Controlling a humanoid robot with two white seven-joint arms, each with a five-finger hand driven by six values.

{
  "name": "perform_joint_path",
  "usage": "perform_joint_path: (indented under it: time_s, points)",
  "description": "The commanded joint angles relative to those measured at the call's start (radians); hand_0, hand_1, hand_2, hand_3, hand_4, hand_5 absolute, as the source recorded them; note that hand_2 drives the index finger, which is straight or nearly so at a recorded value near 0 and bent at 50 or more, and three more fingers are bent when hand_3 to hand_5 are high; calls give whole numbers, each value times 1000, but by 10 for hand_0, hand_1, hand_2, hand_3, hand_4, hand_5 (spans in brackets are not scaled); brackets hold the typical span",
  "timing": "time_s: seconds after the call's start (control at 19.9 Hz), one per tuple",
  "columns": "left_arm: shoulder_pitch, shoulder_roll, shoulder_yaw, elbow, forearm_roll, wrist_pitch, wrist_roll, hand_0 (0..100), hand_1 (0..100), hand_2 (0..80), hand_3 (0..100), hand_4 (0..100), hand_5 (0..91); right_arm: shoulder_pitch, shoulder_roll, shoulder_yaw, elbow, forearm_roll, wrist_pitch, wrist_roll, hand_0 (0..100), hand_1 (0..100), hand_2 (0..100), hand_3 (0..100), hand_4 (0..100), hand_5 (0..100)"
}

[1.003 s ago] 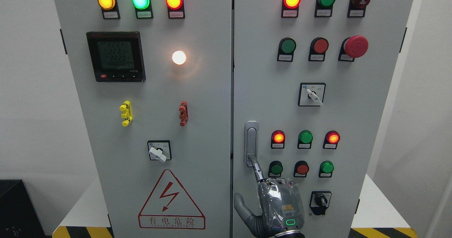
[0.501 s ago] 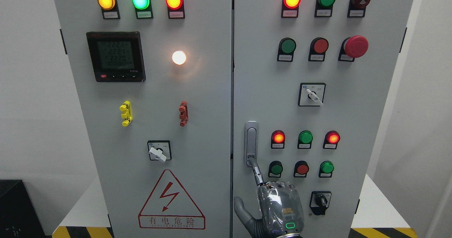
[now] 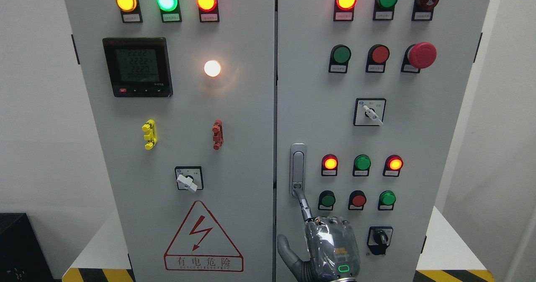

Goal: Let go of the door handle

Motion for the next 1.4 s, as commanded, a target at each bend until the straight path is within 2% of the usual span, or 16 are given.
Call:
perform_joint_path:
  time_s: [0.0,1.35]
  points:
    - [0,0,-20,-15,0,0,1,0,0,25,83,12,0,1,1,-8,10,0,-1,1,418,292,0,1000,985,991]
    - [0,0,-20,-17,0,0,1,0,0,25,85,12,0,16,3,-9,-20,0,-1,-2,415,286,0,1000,985,990]
